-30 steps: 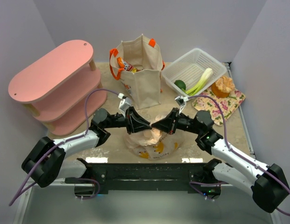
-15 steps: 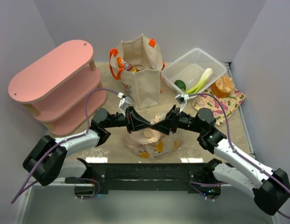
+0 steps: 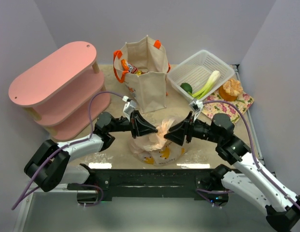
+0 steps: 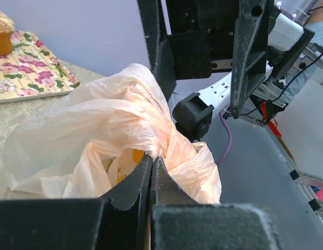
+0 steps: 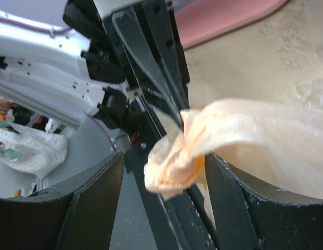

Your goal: Place the mixed food into the grocery bags and tie them

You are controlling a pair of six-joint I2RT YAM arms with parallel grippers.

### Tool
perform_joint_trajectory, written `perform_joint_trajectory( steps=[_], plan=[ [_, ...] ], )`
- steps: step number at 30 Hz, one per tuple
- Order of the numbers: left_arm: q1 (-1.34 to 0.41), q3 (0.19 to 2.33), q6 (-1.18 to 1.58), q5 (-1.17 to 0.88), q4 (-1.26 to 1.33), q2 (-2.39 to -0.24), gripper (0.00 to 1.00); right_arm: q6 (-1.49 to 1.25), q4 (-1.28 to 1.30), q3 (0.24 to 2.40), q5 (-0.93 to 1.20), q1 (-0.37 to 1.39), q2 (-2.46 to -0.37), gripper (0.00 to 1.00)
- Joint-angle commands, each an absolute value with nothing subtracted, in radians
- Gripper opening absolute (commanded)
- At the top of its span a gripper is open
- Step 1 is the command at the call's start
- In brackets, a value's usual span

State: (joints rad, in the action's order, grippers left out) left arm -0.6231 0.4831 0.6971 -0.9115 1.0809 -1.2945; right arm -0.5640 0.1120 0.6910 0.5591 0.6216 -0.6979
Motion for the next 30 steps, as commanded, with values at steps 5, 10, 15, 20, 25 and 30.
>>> perform_joint_trajectory(
  steps=[5,10,15,20,25,30],
  plan=[
    [-0.627,0.535,0.69,-0.91,1.091,-1.316,0.0,-0.453,0.308,0.651,0.598,0.621,-0.549,0.46],
    [-0.626,0.54,0.681,-0.902,1.072,-1.316,0.0,-0.428,0.299,0.577,0.542,0.644,-0.572,0.42],
    [-0.627,0.552,0.669,-0.899,1.04,-1.316,0.0,-0.437,0.275,0.555,0.382,0.759,-0.606,0.42],
    [-0.626,0.56,0.658,-0.896,1.017,-1.318,0.0,-0.501,0.145,0.511,0.328,0.851,-0.617,0.51],
    [-0.626,0.56,0.653,-0.896,1.008,-1.315,0.0,-0.506,0.098,0.494,0.262,0.856,-0.597,0.53],
    [-0.627,0.56,0.652,-0.893,1.008,-1.316,0.0,-0.511,0.04,0.486,0.238,0.859,-0.594,0.55]
  ],
)
